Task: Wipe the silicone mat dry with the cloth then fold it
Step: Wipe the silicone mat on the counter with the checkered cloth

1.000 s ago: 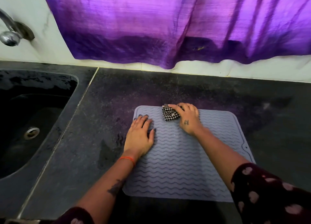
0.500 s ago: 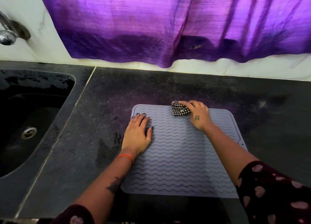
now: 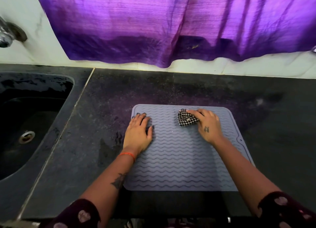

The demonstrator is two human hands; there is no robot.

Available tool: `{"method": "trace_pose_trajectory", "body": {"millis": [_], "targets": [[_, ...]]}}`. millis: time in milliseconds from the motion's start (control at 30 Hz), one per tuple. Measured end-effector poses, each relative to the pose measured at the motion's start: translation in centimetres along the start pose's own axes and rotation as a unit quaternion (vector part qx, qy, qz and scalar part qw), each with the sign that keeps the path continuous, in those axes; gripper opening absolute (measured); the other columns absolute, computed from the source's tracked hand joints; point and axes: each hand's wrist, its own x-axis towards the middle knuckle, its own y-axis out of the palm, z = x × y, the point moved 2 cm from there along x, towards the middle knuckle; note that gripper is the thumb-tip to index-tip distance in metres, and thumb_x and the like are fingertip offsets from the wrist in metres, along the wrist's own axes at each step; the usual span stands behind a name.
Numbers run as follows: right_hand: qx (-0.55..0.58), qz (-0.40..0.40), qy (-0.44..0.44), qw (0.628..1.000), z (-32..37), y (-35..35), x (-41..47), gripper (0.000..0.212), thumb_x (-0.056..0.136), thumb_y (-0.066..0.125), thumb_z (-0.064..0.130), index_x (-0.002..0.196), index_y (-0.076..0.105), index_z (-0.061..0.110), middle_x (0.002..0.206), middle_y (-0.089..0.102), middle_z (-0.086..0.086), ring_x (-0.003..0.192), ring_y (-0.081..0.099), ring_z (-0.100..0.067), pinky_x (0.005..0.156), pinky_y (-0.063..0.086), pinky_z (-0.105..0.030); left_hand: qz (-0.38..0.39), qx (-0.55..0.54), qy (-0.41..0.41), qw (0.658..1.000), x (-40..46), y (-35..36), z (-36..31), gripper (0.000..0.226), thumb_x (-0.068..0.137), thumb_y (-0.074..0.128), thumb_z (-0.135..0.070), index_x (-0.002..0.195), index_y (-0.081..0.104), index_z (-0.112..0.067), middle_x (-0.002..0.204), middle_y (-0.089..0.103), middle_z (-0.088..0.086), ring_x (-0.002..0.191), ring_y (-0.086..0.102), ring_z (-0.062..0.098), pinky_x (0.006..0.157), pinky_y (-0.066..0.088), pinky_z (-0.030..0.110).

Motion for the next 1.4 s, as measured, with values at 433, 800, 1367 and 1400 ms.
{"method": "trace_pose_trajectory", "body": {"millis": [433,800,1367,1400], "targets": [[0.016,-0.061,-0.034,0.997,0.5,-0.4,-5.8,0.046,0.081,0.047,0.011,0.123,0.058,0.027,0.109,0.063,-0.004,0.1,0.054,-0.029,0.085,0.042,-0.045,0.005,-0.007,0.007,1.0,-0.3,0.0,-0.1,0.046,0.097,0.04,-0.032,0.139,0.041,-0.013,0.15,0.034,0.008,0.142,0.02,0.025,0.118,0.013,0.036],[0.066,-0.042,-0.026,0.997,0.7,-1.4,-9.9,0.052,0.069,0.039,0.013,0.114,0.061,0.028,0.109,0.063,0.003,0.101,0.052,-0.022,0.085,0.045,-0.043,0.03,-0.011,0.02,0.999,-0.6,-0.1,-0.3,0.059,0.091,0.023,-0.039,0.138,0.044,-0.009,0.147,0.038,0.011,0.139,0.027,0.027,0.116,0.019,0.038],[0.112,-0.054,-0.037,0.992,0.7,-1.5,-19.7,0.059,0.069,0.038,0.009,0.117,0.054,0.039,0.121,0.058,0.011,0.109,0.05,-0.017,0.091,0.04,-0.039,0.021,-0.002,0.02,1.0,-0.6,0.1,-0.3,0.056,0.092,0.025,-0.035,0.135,0.047,-0.007,0.145,0.04,0.014,0.138,0.03,0.03,0.115,0.021,0.04],[0.112,-0.047,-0.031,0.992,0.8,-1.7,-19.3,0.059,0.068,0.037,0.009,0.117,0.054,0.039,0.119,0.058,0.012,0.109,0.049,-0.015,0.09,0.041,-0.04,0.02,-0.003,0.02,1.0,-0.6,0.1,-0.3,0.055,0.092,0.025,-0.035,0.135,0.047,-0.007,0.145,0.04,0.014,0.137,0.03,0.031,0.115,0.021,0.04]]}}
